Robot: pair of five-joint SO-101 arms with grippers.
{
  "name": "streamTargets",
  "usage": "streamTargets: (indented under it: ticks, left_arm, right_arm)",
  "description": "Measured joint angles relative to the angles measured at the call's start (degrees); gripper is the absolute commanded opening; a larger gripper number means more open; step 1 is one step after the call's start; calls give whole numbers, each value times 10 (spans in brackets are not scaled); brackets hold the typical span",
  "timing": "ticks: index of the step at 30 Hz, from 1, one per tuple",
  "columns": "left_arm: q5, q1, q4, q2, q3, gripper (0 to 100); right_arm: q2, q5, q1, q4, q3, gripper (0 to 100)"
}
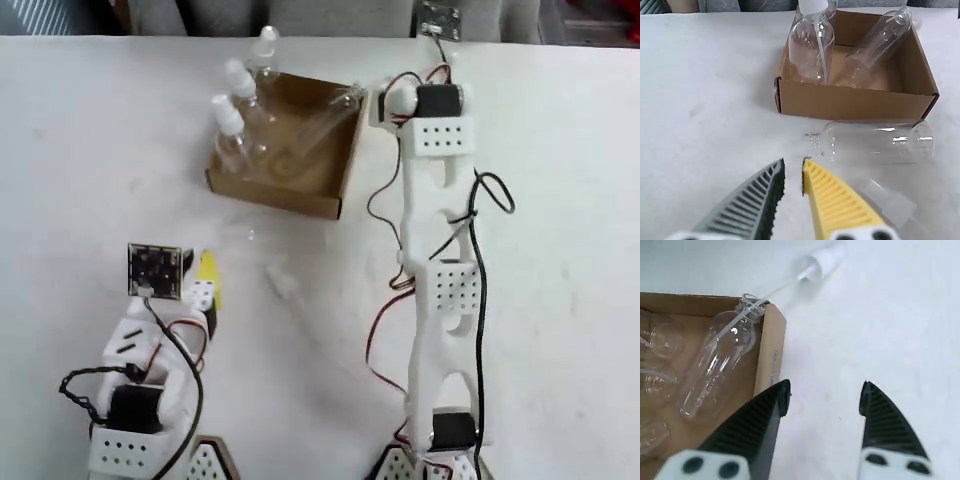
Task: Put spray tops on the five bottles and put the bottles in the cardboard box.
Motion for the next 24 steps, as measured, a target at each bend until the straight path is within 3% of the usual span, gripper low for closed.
streamTargets:
  ticks: [13, 24]
  left_arm:
    - [0, 0, 0, 0, 0, 86]
    - [0, -1, 0, 0, 0, 86]
  right_arm:
    - [-30, -2, -94, 105, 0, 194]
    - [36, -2, -99, 110, 0, 194]
